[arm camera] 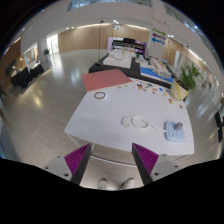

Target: Unplug charger

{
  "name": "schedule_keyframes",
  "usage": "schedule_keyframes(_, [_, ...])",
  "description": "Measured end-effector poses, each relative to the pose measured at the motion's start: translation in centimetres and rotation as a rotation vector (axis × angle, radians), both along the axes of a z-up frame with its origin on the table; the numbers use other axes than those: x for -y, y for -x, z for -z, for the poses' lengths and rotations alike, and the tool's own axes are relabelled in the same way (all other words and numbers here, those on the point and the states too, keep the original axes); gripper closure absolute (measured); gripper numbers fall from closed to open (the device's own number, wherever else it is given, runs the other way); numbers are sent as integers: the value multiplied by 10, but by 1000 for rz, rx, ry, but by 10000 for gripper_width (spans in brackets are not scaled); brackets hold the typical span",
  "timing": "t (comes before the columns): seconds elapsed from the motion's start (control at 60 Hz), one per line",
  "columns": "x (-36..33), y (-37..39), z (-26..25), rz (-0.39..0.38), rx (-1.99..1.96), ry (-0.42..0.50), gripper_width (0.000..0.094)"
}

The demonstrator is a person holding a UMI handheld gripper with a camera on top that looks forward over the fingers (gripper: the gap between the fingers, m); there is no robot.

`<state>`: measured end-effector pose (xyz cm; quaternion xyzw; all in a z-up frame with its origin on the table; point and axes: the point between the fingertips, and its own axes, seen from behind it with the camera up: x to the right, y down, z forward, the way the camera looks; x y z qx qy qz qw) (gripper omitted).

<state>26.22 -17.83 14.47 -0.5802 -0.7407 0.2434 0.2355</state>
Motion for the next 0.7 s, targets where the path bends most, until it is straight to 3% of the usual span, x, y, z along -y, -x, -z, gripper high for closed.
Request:
schedule_keyframes(0.117, [-26, 0, 5, 82, 5, 1, 87])
schedule_keyframes(0.467, [-193, 2, 22, 331, -42, -35, 85])
schedule_keyframes(0.6, [-242, 11, 30, 371, -102, -48, 82])
schedule_keyframes(0.7, [-267, 33, 31, 357, -190, -42, 79])
